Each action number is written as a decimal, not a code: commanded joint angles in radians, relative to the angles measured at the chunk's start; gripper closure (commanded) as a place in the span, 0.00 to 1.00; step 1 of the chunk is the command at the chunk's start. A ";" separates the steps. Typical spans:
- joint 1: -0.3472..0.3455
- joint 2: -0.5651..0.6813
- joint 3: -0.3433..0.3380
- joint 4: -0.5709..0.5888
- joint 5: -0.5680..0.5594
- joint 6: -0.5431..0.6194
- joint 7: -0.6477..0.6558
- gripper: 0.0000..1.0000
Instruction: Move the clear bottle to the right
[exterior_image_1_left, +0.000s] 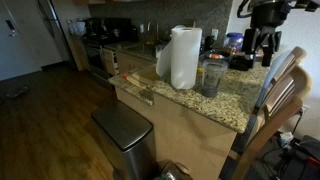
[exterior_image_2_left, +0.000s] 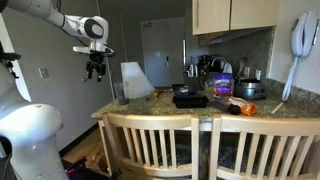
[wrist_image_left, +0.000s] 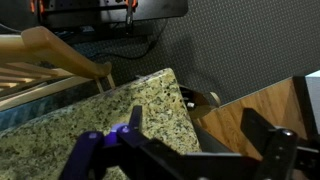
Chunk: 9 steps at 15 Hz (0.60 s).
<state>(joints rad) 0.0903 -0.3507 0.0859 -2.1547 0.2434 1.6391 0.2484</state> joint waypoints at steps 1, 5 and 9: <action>-0.011 0.000 0.009 0.002 0.003 -0.003 -0.003 0.00; -0.011 0.000 0.009 0.002 0.003 -0.003 -0.003 0.00; -0.038 0.032 0.016 0.021 0.023 0.149 0.136 0.00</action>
<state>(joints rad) 0.0871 -0.3501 0.0914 -2.1549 0.2436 1.6896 0.3067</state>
